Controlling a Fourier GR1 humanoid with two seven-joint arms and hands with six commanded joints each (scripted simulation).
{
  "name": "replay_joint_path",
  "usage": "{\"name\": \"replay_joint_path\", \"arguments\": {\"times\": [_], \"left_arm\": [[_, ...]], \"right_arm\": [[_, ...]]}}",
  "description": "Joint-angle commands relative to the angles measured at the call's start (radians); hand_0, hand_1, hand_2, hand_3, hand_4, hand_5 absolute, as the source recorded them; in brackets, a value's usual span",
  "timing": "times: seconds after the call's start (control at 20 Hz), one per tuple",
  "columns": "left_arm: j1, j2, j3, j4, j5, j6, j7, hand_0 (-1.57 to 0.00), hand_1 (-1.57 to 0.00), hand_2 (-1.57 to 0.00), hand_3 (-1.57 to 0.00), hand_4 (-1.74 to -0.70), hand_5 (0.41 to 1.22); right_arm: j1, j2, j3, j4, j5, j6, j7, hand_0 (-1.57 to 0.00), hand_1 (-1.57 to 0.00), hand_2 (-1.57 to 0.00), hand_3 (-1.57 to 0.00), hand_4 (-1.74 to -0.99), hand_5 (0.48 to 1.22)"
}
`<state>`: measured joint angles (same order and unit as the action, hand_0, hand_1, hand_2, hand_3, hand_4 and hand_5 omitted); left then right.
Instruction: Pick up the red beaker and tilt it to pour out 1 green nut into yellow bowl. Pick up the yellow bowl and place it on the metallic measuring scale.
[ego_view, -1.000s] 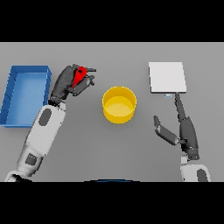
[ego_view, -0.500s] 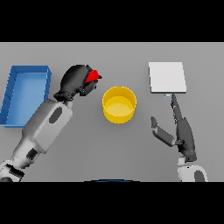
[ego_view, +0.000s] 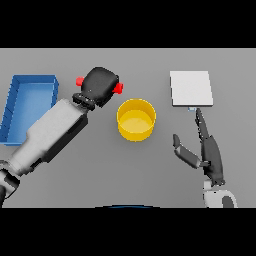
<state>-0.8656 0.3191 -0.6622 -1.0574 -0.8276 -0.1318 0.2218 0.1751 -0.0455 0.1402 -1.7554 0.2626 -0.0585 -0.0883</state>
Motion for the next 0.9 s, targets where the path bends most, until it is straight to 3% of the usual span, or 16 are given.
{"name": "replay_joint_path", "arguments": {"times": [0.0,0.1,0.4,0.6,0.7,0.85], "left_arm": [[-0.024,0.008,-0.021,0.010,-0.014,-0.032,-0.004,-1.57,-1.57,-1.57,-1.39,-1.69,1.211],[-0.061,0.012,-0.076,0.007,-0.043,-0.080,-0.026,-1.57,-1.57,-1.57,-1.28,-1.70,1.215],[-0.166,-0.011,-0.244,0.095,-0.149,-0.157,-0.103,-1.57,-1.57,-1.57,-1.49,-1.73,1.219],[-0.223,-0.004,-0.338,0.111,-0.205,-0.203,-0.132,-1.57,-1.57,-1.57,-1.54,-1.74,1.220],[-0.259,-0.013,-0.381,0.120,-0.234,-0.207,-0.150,-1.57,-1.57,-1.57,-1.55,-1.74,1.221],[-0.291,-0.007,-0.432,0.144,-0.264,-0.198,-0.163,-1.57,-1.57,-1.57,-1.56,-1.74,1.221]], "right_arm": [[-0.002,0.003,-0.007,0.006,-0.014,0.003,0.005,0.00,0.00,0.00,0.00,-1.287,0.690],[-0.014,0.007,-0.016,0.022,-0.022,-0.003,-0.004,0.00,0.00,0.00,0.00,-1.292,0.678],[-0.010,0.019,-0.029,0.032,-0.056,0.003,-0.018,0.00,0.00,0.00,0.00,-1.290,0.644],[-0.023,0.015,-0.032,0.023,-0.043,-0.009,0.003,0.00,0.00,0.00,0.00,-1.291,0.631],[-0.008,0.020,-0.025,0.028,-0.031,-0.016,-0.017,0.00,0.00,0.00,0.00,-1.286,0.618],[-0.009,0.026,-0.014,0.035,-0.009,-0.023,0.010,0.00,0.00,0.00,0.00,-1.276,0.593]]}}
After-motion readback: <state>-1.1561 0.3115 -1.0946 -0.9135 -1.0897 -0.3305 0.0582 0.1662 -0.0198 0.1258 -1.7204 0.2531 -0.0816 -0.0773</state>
